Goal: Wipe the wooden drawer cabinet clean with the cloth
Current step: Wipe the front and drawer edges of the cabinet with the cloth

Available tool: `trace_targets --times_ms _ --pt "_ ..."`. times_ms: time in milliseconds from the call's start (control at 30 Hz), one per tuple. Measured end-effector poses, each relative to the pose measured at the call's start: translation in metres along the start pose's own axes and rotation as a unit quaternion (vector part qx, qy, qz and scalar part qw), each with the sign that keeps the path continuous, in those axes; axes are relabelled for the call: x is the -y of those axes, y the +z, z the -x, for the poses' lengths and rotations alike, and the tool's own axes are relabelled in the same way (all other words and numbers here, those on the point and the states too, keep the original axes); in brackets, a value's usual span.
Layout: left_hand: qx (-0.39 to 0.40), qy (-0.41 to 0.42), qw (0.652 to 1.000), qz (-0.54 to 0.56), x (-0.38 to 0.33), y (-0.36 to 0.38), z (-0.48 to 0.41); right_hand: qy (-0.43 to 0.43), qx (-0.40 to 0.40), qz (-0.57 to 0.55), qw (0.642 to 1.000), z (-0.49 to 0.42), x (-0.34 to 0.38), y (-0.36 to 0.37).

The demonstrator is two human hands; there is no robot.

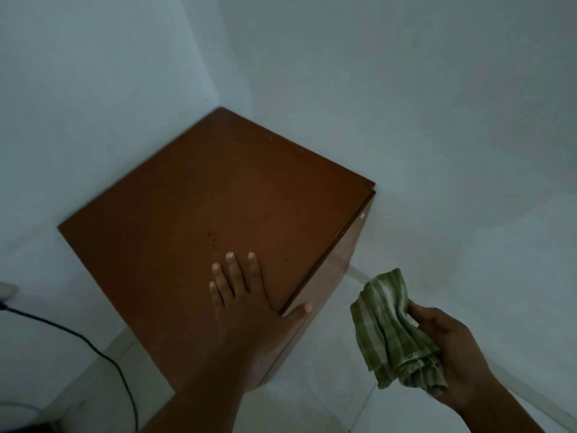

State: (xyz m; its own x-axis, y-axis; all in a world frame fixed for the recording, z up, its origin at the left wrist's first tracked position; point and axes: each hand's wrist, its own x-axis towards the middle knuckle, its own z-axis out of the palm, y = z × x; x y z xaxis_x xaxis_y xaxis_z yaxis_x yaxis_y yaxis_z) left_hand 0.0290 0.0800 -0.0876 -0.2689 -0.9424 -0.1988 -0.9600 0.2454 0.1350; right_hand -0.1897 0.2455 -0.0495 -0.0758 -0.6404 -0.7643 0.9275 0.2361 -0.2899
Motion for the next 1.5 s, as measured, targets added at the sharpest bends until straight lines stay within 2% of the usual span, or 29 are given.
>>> trace_targets --times_ms 300,467,567,833,967,1033,1300,1500 --pt "-0.069 0.004 0.997 -0.023 0.0 0.009 0.002 -0.079 0.086 -0.015 0.993 -0.085 -0.012 -0.036" --pt "-0.063 0.031 0.997 -0.023 0.008 0.015 -0.002 -0.127 0.182 -0.038 0.974 -0.127 -0.049 -0.051" --pt "-0.089 0.043 0.994 -0.035 0.01 0.019 0.0 -0.155 0.231 -0.041 0.96 -0.146 -0.069 -0.071" --pt "-0.19 0.103 0.976 -0.034 0.017 0.039 0.041 -0.182 0.232 -0.015 0.955 -0.176 -0.105 -0.082" --pt "-0.35 0.13 0.921 -0.112 0.025 0.069 0.079 -0.212 0.252 -0.005 0.944 -0.159 -0.108 -0.084" --pt "-0.398 0.129 0.898 -0.137 0.026 0.092 0.095 -0.212 0.25 -0.003 0.945 -0.149 -0.113 -0.085" --pt "-0.419 0.061 0.894 -0.145 0.035 0.156 0.114 -0.212 0.242 0.052 0.945 -0.133 -0.132 -0.099" --pt "-0.413 0.024 0.899 -0.146 0.043 0.154 0.119 -0.212 0.244 0.067 0.944 -0.135 -0.136 -0.1"
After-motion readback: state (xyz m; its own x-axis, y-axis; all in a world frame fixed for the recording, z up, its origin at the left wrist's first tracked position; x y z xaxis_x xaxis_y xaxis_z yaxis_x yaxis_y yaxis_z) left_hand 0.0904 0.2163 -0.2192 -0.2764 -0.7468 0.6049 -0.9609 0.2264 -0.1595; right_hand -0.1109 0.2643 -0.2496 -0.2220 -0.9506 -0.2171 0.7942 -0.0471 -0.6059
